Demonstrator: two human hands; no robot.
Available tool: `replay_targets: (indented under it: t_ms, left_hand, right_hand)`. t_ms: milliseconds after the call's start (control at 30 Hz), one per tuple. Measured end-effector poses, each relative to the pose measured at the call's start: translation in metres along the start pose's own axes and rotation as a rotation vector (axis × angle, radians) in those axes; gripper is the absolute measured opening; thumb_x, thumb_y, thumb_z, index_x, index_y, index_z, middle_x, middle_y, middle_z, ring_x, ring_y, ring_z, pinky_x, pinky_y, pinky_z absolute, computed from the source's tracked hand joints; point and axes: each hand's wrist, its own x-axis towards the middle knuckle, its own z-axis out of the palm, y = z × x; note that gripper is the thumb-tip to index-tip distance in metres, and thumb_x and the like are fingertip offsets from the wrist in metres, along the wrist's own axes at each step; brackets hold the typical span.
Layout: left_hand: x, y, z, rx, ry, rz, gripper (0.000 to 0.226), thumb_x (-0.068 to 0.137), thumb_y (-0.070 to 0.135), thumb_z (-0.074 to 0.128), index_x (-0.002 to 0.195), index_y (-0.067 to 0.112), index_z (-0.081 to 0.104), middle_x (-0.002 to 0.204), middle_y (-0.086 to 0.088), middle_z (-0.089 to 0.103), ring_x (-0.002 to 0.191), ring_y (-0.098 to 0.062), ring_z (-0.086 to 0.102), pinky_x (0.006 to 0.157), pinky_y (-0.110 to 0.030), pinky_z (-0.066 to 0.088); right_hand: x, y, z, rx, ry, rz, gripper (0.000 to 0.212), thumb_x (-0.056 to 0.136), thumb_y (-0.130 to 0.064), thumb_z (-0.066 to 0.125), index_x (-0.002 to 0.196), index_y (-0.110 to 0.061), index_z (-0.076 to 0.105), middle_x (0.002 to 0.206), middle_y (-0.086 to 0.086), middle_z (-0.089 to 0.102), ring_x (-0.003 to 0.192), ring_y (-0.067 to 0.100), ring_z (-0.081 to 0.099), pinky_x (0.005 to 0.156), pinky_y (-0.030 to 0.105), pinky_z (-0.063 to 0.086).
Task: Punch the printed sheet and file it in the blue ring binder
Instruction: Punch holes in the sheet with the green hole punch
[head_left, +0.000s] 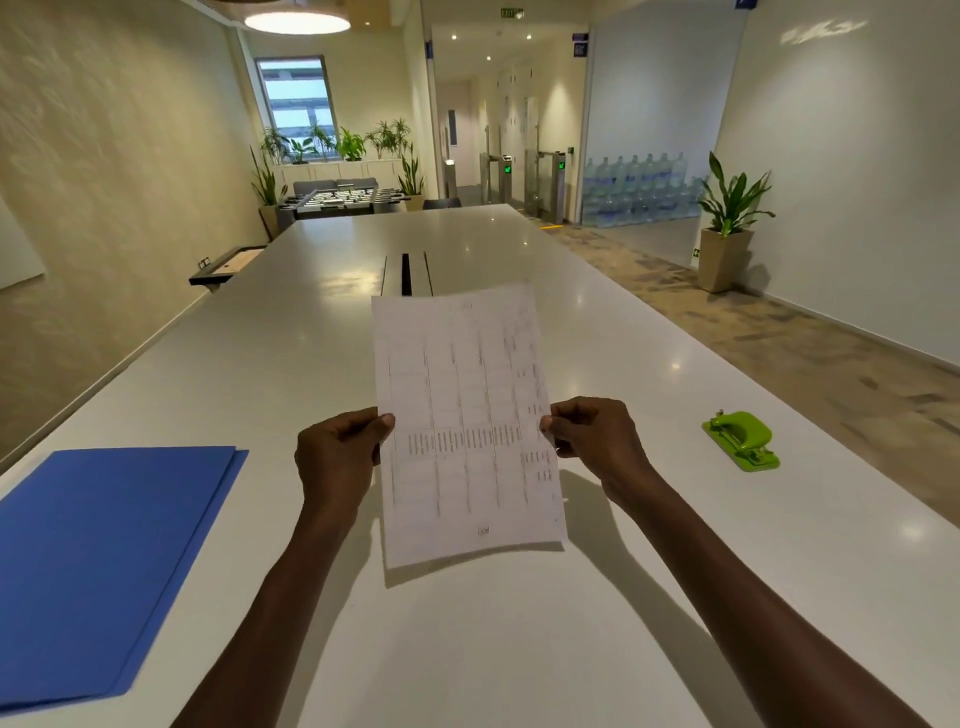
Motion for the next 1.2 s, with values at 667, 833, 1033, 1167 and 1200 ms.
replay_targets:
  t_ms: [667,833,1033,1167,1200]
  left_hand:
    - [0.003,-0.061,-0.01,0.539,-0.15,-0.073,0.013,0.079,0.017,0.079,0.08,0.005,0.079,0.058,-0.007,0.069,0.057,-0.017,0.064,0.057,-0.02,0.043]
    - [0.005,-0.065,-0.011,0.623,-0.116,-0.004,0.014,0.077,0.018,0.081,0.081,0.005,0.079,0.071,-0.009,0.074,0.065,-0.02,0.066,0.068,-0.026,0.049]
    - [0.004,-0.068,-0.006,0.699,-0.106,0.038,0.015,0.076,0.021,0.081,0.073,0.007,0.077,0.072,-0.006,0.074,0.071,-0.024,0.07,0.061,-0.026,0.048]
    - [0.001,-0.069,-0.008,0.743,-0.08,0.057,0.024,0.077,0.026,0.08,0.072,0.005,0.07,0.072,-0.006,0.069,0.07,-0.024,0.067,0.057,-0.026,0.043]
    - [0.0,-0.068,-0.01,0.748,-0.067,0.07,0.027,0.078,0.027,0.078,0.064,0.008,0.065,0.064,-0.003,0.064,0.062,-0.021,0.062,0.054,-0.023,0.038]
  right_hand:
    - [0.0,0.061,0.037,-0.528,0.039,0.029,0.006,0.074,-0.011,0.076,0.075,-0.005,0.075,0.079,0.003,0.074,0.075,0.015,0.068,0.07,0.028,0.054]
    - [0.003,0.065,0.042,-0.57,0.041,0.006,0.006,0.076,-0.012,0.075,0.078,-0.007,0.075,0.08,0.0,0.073,0.074,0.014,0.066,0.06,0.016,0.044]
    - [0.003,0.067,0.046,-0.62,0.037,0.019,0.008,0.078,-0.013,0.073,0.076,-0.005,0.074,0.075,0.001,0.072,0.064,0.01,0.063,0.053,0.014,0.041]
    - [0.004,0.069,0.045,-0.661,0.034,0.04,0.029,0.08,-0.02,0.068,0.061,0.002,0.064,0.058,0.011,0.064,0.052,0.017,0.057,0.053,0.024,0.039]
    - [0.004,0.069,0.044,-0.671,0.035,0.039,0.038,0.081,-0.023,0.066,0.054,0.002,0.055,0.05,0.012,0.056,0.046,0.017,0.049,0.051,0.026,0.035]
